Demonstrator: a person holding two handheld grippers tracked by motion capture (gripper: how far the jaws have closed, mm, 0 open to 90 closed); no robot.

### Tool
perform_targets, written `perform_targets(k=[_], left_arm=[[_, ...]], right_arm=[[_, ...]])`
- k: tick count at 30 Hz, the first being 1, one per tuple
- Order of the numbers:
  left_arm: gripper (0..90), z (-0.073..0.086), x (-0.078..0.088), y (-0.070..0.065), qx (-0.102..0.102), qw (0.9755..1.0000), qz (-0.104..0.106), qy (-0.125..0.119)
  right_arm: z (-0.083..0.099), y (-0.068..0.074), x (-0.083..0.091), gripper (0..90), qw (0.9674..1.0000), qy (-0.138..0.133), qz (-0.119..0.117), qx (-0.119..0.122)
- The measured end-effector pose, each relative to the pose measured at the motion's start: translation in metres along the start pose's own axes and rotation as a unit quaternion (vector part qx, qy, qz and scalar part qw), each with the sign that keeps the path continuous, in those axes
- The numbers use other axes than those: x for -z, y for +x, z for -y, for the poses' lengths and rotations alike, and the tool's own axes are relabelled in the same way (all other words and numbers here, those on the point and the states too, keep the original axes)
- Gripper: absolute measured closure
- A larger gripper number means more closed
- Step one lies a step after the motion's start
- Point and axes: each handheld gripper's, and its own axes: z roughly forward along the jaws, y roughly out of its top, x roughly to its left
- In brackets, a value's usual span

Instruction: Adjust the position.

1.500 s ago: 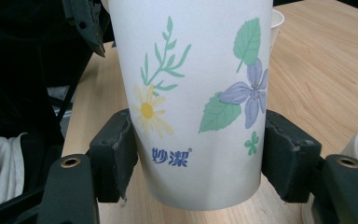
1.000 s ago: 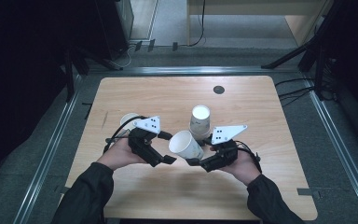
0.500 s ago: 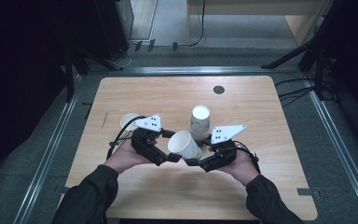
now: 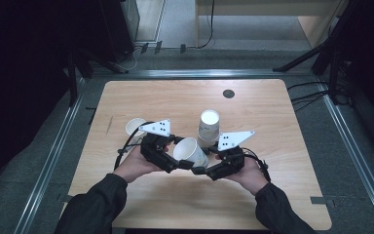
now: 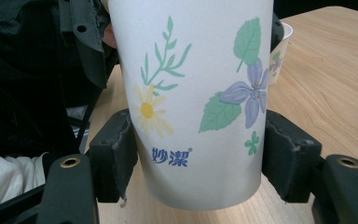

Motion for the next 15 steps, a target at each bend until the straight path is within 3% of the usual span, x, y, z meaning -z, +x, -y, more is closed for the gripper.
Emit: perform_targets(k=[15], left_arm=[[22.8,0.0002,0.0009,-0.0009,-0.007,1.0,0.001,-0.004]], right_arm=[[0.0006,0.0005,-0.0025,33.6,1.0,0.008,-0.003,0.0]])
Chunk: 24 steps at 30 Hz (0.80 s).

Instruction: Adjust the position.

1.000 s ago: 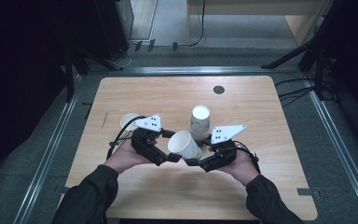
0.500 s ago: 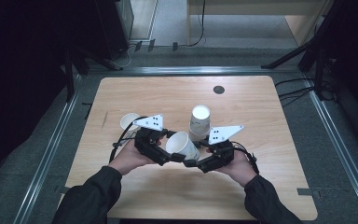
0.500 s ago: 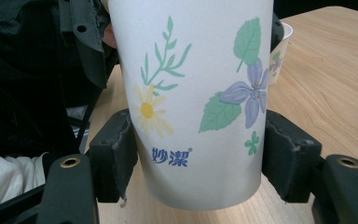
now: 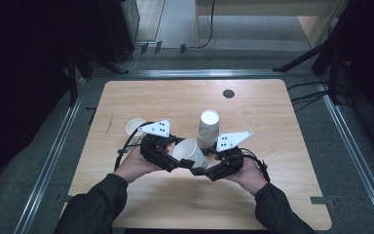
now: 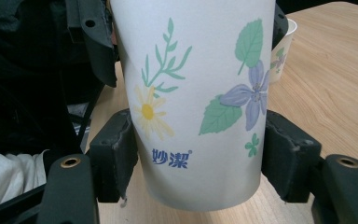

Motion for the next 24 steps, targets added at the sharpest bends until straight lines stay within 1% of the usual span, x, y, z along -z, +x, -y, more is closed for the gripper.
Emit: perform_targets(k=[4,8,18,24], left_arm=[[23.2,0.0,-0.0001,0.0008,0.007,1.0,0.0,0.001],[23.9,-0.0004,0.0001,0.0004,0.008,1.0,-0.001,-0.002],[24.6,-0.0008,0.0009,-0.0004,0.004,1.0,-0.005,-0.003],[24.9,-0.0013,0.0032,0.0,0.006,1.0,-0.001,-0.006]], right_arm=[[0.0003,-0.0014,-0.0002,33.5,1.0,-0.001,-0.003,-0.004],[0.0002,-0.0018,0.0004,33.2,1.0,-0.003,-0.004,-0.006],[0.0004,-0.0022,0.0007,32.2,1.0,-0.002,-0.003,-0.007],[0.0007,-0.0024,0.0003,30.3,1.0,0.003,0.0,-0.007]])
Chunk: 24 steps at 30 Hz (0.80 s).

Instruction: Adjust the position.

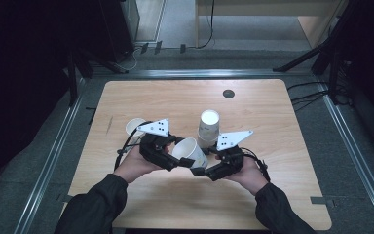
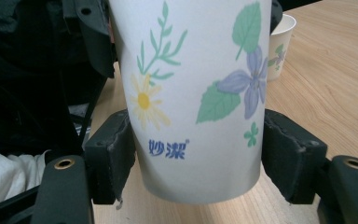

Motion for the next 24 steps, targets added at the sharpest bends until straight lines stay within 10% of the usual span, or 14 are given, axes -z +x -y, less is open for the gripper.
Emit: perform_targets(k=[24], left_arm=[[25.4,-0.005,0.035,0.004,-0.008,0.9993,-0.033,-0.015]], right_arm=[[0.005,-0.004,0.003,28.6,0.9993,0.029,0.022,0.007]])
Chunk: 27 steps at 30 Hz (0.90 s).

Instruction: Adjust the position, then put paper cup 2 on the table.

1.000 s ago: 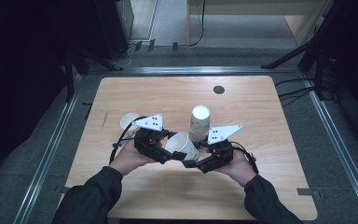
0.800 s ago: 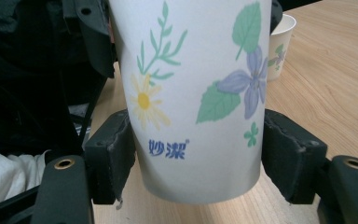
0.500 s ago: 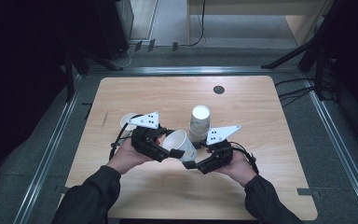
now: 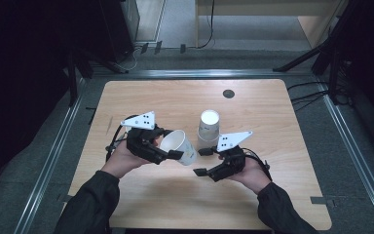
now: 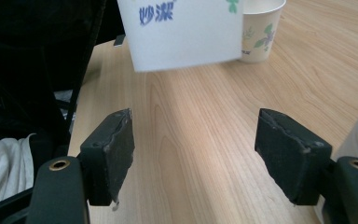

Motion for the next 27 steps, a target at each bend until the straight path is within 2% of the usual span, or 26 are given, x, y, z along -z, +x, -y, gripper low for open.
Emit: perform_targets(k=[5,10,14,17,21,23,27], left_arm=[[25.8,0.001,0.002,0.0,-0.007,0.9997,-0.017,0.018],[26.2,0.005,0.003,0.003,0.003,0.999,-0.025,0.038],[26.1,0.009,0.003,0.006,0.006,0.9979,-0.033,0.055],[26.1,0.011,0.003,0.007,0.009,0.9973,-0.033,0.065],[26.1,0.013,0.004,0.007,0.006,0.9963,-0.043,0.074],[26.1,0.015,0.004,0.008,0.003,0.9955,-0.049,0.081],[26.0,0.02,0.005,0.011,0.0,0.9935,-0.063,0.095]], right_arm=[[0.001,-0.003,0.006,28.1,1.0,0.002,0.007,-0.006],[0.003,-0.001,0.014,26.6,0.9996,0.013,0.023,-0.008],[0.008,0.002,0.021,23.5,0.9977,0.02,0.064,0.003],[0.013,0.002,0.027,22.2,0.996,0.029,0.084,-0.006],[0.018,0.002,0.033,20.4,0.9929,0.033,0.111,-0.025],[0.02,0.002,0.035,20.3,0.9904,0.042,0.128,-0.031],[0.029,-0.003,0.039,21.3,0.98,0.072,0.172,-0.07]])
